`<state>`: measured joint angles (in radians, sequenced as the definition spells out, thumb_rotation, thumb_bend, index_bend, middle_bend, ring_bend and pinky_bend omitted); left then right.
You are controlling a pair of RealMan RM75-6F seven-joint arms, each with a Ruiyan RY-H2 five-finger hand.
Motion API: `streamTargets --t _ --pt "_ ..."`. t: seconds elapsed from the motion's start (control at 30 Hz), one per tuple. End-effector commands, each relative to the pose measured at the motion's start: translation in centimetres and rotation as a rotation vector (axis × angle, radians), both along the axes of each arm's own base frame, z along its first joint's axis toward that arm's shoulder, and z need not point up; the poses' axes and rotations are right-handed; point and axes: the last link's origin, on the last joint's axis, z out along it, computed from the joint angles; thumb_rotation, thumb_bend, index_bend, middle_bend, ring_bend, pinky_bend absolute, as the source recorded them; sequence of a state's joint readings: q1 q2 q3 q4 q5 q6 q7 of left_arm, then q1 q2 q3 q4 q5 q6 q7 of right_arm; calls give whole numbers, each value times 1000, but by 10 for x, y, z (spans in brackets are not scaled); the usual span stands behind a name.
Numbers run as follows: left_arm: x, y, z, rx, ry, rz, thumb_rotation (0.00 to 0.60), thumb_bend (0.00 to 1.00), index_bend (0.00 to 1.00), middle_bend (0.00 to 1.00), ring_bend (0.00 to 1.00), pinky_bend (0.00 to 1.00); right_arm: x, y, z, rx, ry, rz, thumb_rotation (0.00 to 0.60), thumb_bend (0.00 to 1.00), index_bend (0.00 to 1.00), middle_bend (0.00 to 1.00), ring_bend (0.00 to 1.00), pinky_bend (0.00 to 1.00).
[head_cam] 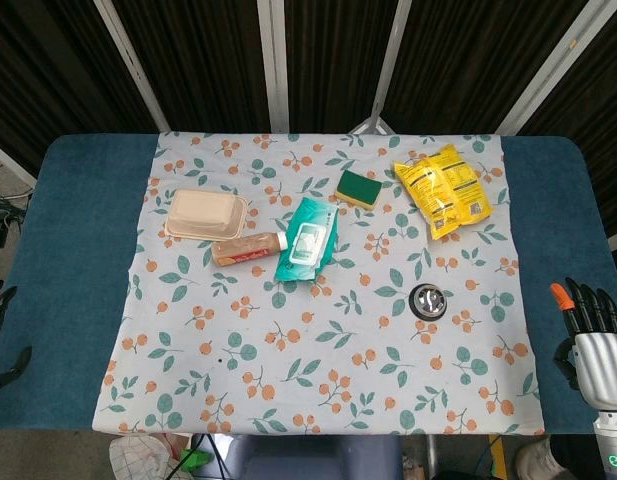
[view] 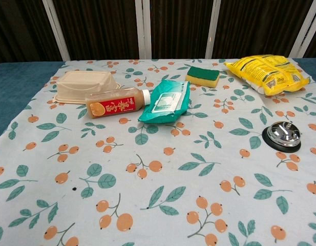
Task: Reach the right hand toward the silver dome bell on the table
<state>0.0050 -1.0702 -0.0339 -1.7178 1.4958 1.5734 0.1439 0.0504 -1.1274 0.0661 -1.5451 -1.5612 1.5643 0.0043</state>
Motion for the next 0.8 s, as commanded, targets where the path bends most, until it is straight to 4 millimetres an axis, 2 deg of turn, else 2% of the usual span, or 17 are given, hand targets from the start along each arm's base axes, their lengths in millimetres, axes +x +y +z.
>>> streamTargets --t 0.03,0.43,0.8 --pt "0 -1 0 0 0 -1 600 467 27 0 0 73 -1 -1 -2 24 6 -13 600 1000 82 0 0 0" --pt "2 -2 1 7 0 -8 600 467 28 0 0 73 1 -2 -4 50 5 -8 600 1000 82 0 0 0" --pt "4 -6 -3 -6 -5 0 600 467 32 0 0 73 7 -13 -20 115 -67 43 600 1000 82 0 0 0"
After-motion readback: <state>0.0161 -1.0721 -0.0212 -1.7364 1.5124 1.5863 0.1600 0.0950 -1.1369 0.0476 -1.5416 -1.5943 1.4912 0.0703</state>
